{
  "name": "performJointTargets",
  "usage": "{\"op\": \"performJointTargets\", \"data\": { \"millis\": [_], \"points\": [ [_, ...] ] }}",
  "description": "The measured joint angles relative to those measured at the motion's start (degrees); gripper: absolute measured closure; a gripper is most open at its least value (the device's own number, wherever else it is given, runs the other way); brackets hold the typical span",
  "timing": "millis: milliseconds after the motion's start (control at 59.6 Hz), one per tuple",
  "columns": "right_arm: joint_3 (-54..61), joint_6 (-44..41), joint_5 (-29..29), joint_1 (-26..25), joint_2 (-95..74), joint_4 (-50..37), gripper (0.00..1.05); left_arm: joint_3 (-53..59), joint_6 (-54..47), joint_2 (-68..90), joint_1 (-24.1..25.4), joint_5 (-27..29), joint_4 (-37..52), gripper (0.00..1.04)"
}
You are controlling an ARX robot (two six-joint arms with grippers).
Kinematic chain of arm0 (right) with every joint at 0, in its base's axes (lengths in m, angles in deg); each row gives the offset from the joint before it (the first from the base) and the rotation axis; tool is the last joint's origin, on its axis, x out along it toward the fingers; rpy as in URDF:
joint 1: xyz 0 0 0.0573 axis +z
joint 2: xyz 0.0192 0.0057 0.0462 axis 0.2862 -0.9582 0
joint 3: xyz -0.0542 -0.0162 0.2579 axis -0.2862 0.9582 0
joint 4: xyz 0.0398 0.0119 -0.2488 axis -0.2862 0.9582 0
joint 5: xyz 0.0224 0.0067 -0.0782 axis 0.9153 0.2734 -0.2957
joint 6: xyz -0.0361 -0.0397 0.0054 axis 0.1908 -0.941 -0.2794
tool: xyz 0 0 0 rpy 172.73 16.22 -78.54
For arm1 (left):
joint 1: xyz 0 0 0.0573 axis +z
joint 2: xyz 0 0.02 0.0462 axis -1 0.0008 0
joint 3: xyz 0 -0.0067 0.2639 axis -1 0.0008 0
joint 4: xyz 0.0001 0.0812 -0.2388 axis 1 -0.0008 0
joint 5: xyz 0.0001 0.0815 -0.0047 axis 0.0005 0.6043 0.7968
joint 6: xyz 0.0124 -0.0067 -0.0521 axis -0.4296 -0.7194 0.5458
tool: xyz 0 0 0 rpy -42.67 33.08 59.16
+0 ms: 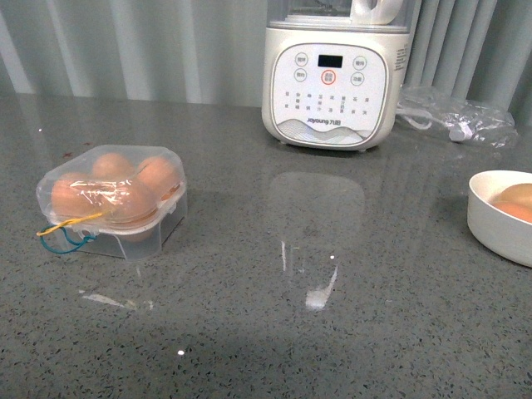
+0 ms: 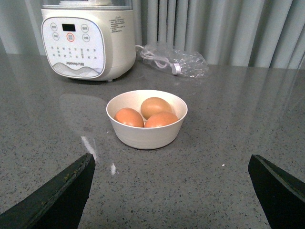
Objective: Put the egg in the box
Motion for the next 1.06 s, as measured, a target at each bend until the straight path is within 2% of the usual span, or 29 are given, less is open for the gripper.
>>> {"op": "performJointTargets", "data": {
  "millis": [50,134,252,319,503,1057],
  "points": [
    [0.0,0.0,0.02,0.0,0.0,0.0,0.07,0.0,0.02,0.0,0.02,0.0,-0.02,0.97],
    [0.0,0.0,0.0,0.0,0.0,0.0,0.07,0.0,0.02,0.0,0.0,0.0,-0.04,0.79],
    [0.0,0.0,0.02,0.0,0.0,0.0,0.07,0.0,0.02,0.0,0.0,0.0,-0.04,0.48],
    [0.0,0.02,0.02,0.0,0.0,0.0,0.07,0.0,0.02,0.0,0.0,0.0,-0.04,0.35],
    [0.0,0.0,0.0,0.0,0.0,0.0,0.07,0.0,-0.02,0.0,0.0,-0.02,-0.04,0.05],
    [0.0,0.0,0.0,0.0,0.0,0.0,0.07,0.0,0.02,0.0,0.0,-0.02,-0.04,0.07]
  ]
}}
